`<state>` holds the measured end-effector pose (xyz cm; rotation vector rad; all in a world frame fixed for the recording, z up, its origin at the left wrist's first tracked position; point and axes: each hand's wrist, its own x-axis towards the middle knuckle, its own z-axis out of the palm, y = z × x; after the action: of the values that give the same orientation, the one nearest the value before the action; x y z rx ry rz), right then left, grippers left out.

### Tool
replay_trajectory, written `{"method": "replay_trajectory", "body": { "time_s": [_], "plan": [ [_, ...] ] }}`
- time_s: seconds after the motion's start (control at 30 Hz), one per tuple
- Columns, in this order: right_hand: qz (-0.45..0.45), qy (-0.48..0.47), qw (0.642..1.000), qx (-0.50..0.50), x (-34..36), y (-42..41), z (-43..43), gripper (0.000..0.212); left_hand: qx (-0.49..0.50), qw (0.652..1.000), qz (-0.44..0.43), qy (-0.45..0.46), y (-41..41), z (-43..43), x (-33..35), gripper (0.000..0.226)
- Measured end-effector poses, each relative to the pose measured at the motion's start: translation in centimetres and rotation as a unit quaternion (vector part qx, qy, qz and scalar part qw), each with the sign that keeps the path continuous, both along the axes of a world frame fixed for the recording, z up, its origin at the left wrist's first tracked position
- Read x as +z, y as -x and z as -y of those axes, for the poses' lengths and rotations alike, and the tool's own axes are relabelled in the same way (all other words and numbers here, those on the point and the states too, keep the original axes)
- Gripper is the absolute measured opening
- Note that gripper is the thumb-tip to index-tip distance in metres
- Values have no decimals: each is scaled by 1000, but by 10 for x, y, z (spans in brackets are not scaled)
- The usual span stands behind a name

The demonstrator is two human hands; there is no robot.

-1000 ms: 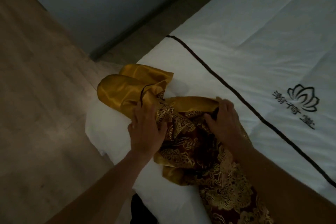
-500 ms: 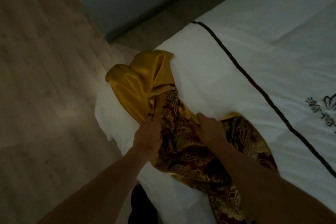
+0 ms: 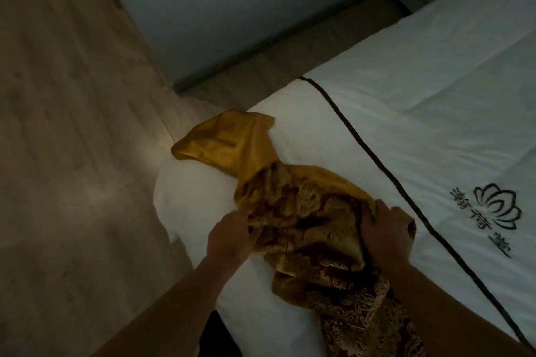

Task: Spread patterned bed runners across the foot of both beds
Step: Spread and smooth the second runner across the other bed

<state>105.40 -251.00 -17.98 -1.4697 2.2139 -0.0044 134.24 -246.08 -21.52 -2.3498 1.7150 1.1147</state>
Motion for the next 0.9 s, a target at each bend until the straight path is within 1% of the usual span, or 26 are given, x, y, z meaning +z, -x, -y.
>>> {"method": "replay_trajectory", "body": {
  "time_s": [0.03,0.07,0.1,0.13,0.17,0.2,0.23,0.27,0.3,0.33,0.37,0.43,0.47,0.53,0.57,0.6,0.67,0.73,0.77,0.83,0.87,0.9],
  "plan": [
    [-14,-58,998,7,-7,5,-10,36,-24,995,14,-94,-7,-11,-7,48],
    [-21,-128,991,37,-16,11,-20,35,-62,983,13,-170,-13,-22,-14,48],
    [-9,-200,976,79,-26,16,-30,33,-116,966,10,-231,-17,-33,-18,48],
    [9,-260,959,112,-36,20,-39,31,-169,945,13,-279,-19,-43,-19,49],
    [32,-299,945,126,-47,23,-46,31,-199,930,14,-308,-20,-52,-19,50],
    [46,-315,939,133,-53,25,-50,29,-202,926,12,-318,-21,-58,-20,52],
    [54,-312,939,137,-56,24,-52,27,-187,933,11,-306,-22,-61,-20,54],
    [48,-292,945,141,-60,23,-50,31,-164,946,13,-278,-21,-61,-18,55],
    [26,-263,953,146,-59,17,-47,42,-137,960,18,-243,-20,-58,-15,55],
    [-4,-231,961,149,-56,10,-41,54,-112,974,25,-196,-19,-53,-13,54],
    [-33,-196,967,162,-54,1,-33,60,-89,985,32,-143,-19,-45,-11,53],
    [-50,-126,968,212,-46,-22,-13,62,-58,996,57,-40,-18,-27,-9,50],
    [-29,-99,967,234,-44,-33,-4,62,-52,996,74,10,-18,-17,-9,49],
    [69,-75,971,216,-48,-53,13,62,-49,989,103,96,-19,3,-11,47],
    [115,-74,972,193,-52,-63,20,62,-50,986,110,113,-20,12,-14,47],
    [150,-77,971,171,-57,-72,26,63,-49,987,103,111,-22,19,-20,48],
    [197,-100,966,135,-65,-91,34,65,-51,995,58,67,-26,31,-32,51],
    [202,-126,963,124,-73,-107,35,64,-56,998,9,13,-28,37,-42,61],
    [192,-135,964,128,-80,-113,33,57,-54,998,-4,12,-29,38,-45,66],
    [166,-131,965,156,-90,-121,29,38,-31,997,-17,74,-31,34,-47,65],
    [158,-111,969,157,-92,-123,29,35,-13,992,-23,120,-33,33,-46,60],
    [150,-79,976,137,-91,-122,30,36,5,986,-28,162,-35,33,-43,55]
  ]
}}
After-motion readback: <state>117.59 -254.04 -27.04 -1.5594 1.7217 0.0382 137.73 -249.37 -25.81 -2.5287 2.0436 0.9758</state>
